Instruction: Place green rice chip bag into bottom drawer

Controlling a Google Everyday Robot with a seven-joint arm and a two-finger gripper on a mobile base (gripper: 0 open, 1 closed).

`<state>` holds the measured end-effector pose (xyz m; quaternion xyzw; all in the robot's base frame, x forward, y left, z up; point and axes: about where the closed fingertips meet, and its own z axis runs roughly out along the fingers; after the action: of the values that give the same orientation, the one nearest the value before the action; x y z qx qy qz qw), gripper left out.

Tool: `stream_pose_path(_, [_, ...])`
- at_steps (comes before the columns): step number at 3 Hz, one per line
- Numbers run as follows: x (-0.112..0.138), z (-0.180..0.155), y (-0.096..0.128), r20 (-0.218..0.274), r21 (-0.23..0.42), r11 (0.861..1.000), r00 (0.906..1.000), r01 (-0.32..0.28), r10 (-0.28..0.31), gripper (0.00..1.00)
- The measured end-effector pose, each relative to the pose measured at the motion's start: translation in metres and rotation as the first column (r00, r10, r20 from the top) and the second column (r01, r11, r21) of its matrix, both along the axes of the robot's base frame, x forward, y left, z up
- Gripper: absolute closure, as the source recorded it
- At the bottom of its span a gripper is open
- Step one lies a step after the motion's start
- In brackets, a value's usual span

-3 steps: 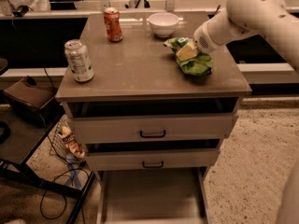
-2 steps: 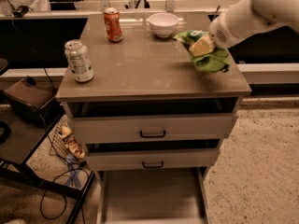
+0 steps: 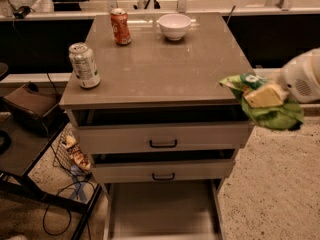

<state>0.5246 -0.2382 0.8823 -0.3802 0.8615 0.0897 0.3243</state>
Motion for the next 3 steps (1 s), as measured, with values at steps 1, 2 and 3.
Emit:
stream_pose_path(1, [-0.081,-0.081,-0.055,-0.159,0.086,0.995,0.9855,-0.046,0.059,1.0])
stream_pose_path(2, [-0.115,-0.137,-0.077,-0.219,0.176,0.977,0.9632,-0.118,0.156,1.0])
stream_pose_path(3, [-0.115,-0.137,-0.077,-0.219,0.176,0.977,0.9632,-0.118,0.156,1.0])
